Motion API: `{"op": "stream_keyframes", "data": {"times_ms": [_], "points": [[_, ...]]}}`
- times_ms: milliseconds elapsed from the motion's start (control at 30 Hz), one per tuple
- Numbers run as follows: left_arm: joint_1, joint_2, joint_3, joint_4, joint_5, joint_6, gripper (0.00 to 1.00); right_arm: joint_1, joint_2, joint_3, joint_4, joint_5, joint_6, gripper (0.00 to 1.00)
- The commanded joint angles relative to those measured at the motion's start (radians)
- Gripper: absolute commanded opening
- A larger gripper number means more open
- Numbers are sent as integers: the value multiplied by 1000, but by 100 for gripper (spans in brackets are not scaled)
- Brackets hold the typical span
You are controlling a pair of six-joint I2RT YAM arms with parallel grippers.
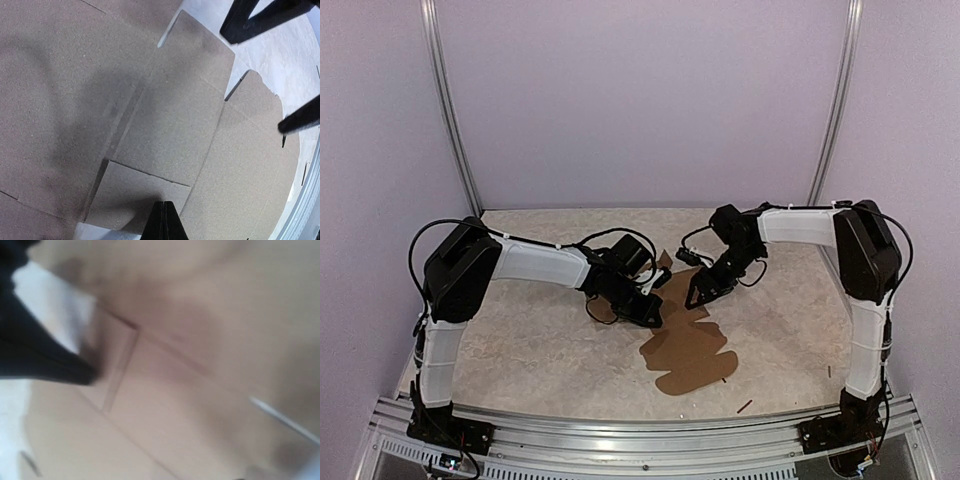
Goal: Fold the paper box
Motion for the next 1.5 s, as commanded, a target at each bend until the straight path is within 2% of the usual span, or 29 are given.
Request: {"op": "stream_keyframes", "data": {"times_ms": [0,100,833,1300,1467], "points": [[0,64,-29,-65,-50,-3,0,4,-85,-21,14,251,38,64],[2,70,-24,-64,-50,-4,0,3,-61,-16,15,278,51,65],[3,86,-14,-56,-28,3,0,25,94,54,41,191,104,71],[8,93,-15,-57,-25,-3,0,25,63,54,28,-61,111,62],[8,96,-22,-59,-31,-3,0,19,12,45,20,-19,90,62]]}}
